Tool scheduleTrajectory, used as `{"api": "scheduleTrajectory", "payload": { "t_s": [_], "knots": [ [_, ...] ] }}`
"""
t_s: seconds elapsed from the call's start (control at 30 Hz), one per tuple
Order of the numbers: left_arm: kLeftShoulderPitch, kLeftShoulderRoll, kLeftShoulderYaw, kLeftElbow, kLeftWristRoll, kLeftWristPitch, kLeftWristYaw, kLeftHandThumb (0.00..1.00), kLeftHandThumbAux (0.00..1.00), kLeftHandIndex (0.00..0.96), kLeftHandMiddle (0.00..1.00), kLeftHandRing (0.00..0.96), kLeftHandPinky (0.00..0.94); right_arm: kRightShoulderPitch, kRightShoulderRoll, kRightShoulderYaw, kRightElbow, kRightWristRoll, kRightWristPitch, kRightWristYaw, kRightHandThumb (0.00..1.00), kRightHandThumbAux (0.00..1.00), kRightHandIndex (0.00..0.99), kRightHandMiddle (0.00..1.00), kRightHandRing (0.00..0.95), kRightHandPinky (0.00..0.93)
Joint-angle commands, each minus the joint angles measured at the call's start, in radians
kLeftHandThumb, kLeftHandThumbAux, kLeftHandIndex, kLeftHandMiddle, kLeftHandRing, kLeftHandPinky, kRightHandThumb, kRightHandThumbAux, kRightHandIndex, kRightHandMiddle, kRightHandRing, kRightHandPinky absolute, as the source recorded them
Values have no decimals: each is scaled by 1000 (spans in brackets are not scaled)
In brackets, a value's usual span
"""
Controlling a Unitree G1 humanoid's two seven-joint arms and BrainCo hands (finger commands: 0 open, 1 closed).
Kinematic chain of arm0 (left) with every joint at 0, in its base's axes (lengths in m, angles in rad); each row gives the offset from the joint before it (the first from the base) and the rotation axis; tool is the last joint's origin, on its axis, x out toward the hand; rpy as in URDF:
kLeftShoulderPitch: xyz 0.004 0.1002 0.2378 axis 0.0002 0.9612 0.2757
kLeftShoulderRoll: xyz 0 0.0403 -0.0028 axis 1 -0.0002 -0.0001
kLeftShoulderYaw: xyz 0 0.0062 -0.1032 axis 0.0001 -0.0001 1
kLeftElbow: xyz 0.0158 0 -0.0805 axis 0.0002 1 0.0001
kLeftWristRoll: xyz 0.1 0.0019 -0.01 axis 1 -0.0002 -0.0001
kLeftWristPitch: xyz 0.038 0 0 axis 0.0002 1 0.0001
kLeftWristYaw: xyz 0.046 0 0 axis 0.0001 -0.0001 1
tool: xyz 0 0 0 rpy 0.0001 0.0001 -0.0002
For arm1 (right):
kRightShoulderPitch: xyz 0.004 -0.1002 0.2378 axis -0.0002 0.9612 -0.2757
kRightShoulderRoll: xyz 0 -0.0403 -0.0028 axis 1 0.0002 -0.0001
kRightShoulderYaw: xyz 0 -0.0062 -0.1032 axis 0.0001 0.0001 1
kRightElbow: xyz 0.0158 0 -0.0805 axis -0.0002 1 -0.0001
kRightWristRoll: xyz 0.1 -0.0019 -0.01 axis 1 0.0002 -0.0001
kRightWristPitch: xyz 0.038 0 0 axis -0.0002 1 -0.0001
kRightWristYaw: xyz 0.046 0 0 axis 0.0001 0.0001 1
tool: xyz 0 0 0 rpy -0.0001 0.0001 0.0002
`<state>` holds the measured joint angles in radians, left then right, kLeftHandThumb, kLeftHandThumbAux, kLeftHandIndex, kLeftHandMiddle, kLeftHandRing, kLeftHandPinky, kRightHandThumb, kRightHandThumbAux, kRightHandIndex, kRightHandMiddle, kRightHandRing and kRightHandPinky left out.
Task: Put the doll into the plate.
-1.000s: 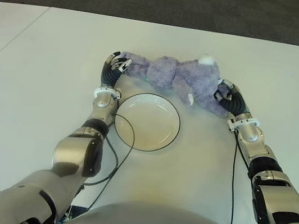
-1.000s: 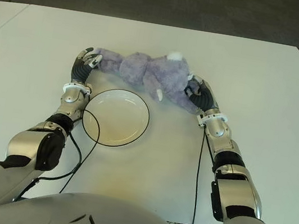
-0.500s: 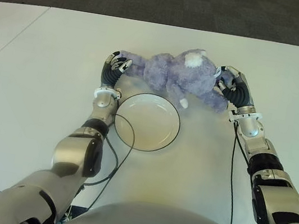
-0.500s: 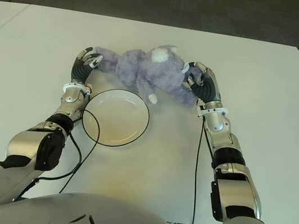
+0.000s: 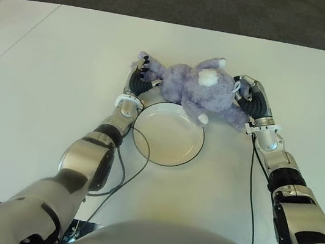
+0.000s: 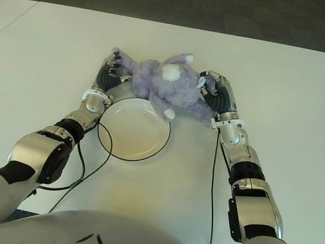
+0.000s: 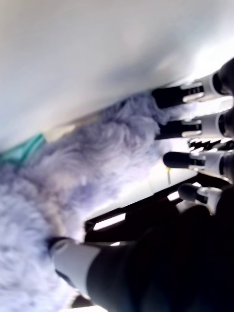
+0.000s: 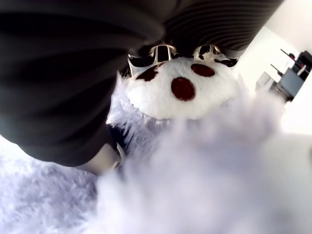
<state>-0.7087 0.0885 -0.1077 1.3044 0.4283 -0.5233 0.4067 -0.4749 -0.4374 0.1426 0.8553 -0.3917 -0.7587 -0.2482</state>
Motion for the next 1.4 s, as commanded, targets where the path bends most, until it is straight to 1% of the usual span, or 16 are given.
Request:
{"api": "scheduleTrajectory", "payload": {
  "t_s": [0.03,0.07,0.1,0.17,0.37,0.47,0.6,0.7,0.8,0.87,1.1,1.17,1.3,1.4],
  "knots": [
    [2,6,-150,43,147,-25,80,110,702,42,72,89,87,2,30,25,11,-24,-9,-3,703,717,440,872,879,882],
    [-4,11,-170,43,162,-32,97,114,698,36,48,61,58,2,34,27,12,-27,-9,-8,703,717,440,871,881,884],
    [-14,18,-198,44,186,-26,115,115,697,35,44,56,52,2,37,29,12,-31,-9,-14,703,717,440,871,881,885],
    [-31,31,-246,50,224,-2,137,115,694,34,7,12,5,1,41,33,12,-39,-8,-24,702,716,440,871,881,887],
    [-77,57,-319,60,271,29,145,136,699,55,0,0,0,-6,48,42,18,-52,-3,-41,703,716,440,871,878,888],
    [-99,73,-366,65,304,64,139,136,702,66,0,0,0,-8,50,41,19,-44,1,-30,703,716,440,871,876,886],
    [-112,92,-405,70,325,93,120,121,709,68,0,0,0,-10,53,40,21,-34,2,-18,703,716,440,873,877,886],
    [-120,108,-431,71,337,95,112,125,723,69,0,0,0,-10,54,39,22,-24,4,-6,703,716,440,874,878,886],
    [-135,137,-489,72,386,109,122,127,733,72,0,0,0,-10,54,37,24,-18,4,-4,703,716,440,875,881,887],
    [-142,151,-515,72,405,113,129,124,735,73,0,0,0,-9,55,36,24,-18,2,-7,703,716,440,875,884,891],
    [-174,217,-589,72,458,100,130,80,731,71,0,0,0,-9,54,34,23,-17,4,-16,704,716,440,875,884,887],
    [-184,241,-615,74,480,105,132,41,722,64,0,0,0,-9,53,33,22,-16,7,-17,704,716,440,875,884,887],
    [-209,277,-659,73,518,106,143,20,715,70,0,0,0,-9,52,30,22,-7,19,-3,704,716,439,877,880,875],
    [-226,295,-703,74,556,121,153,17,714,75,0,0,0,-8,55,24,23,11,31,26,703,717,439,879,877,863]
  ]
}}
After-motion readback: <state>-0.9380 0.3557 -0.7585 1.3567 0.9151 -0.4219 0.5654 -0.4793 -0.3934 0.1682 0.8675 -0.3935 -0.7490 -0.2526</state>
